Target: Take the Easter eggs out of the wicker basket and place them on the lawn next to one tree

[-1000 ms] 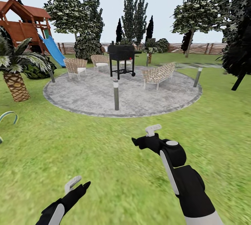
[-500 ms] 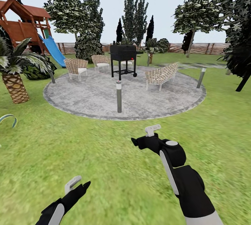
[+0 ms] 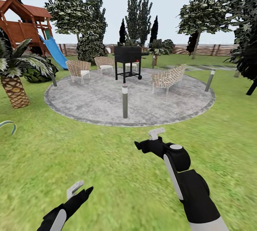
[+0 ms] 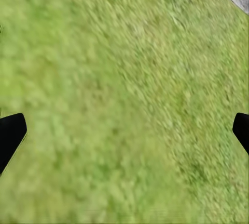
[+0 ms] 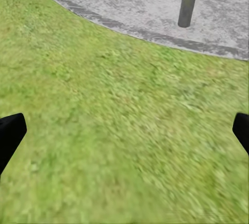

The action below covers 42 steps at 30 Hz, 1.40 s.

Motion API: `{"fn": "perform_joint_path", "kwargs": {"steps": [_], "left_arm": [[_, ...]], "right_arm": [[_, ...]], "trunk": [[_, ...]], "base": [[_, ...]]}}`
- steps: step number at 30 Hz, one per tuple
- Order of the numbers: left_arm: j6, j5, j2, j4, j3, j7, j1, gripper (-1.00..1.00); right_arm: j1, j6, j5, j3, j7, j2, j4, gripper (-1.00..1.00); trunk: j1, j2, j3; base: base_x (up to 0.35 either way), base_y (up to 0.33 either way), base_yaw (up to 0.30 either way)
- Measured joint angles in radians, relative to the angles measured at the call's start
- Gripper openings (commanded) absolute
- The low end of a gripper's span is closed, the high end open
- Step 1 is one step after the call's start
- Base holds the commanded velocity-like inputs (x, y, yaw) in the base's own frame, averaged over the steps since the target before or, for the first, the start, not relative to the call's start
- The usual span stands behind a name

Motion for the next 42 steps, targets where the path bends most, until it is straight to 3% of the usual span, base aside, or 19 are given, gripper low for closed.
{"fn": "perform_joint_path", "kwargs": {"steps": [42], "left_arm": [[0.000, -0.002, -0.001, 0.015, 0.000, 0.012, -0.003, 1.00]], "right_arm": [[-0.002, 0.003, -0.007, 0.000, -0.001, 0.008, 0.000, 1.00]], "trunk": [[0.000, 0.000, 0.000]], "base": [[0.257, 0.186, 0.000]]}}
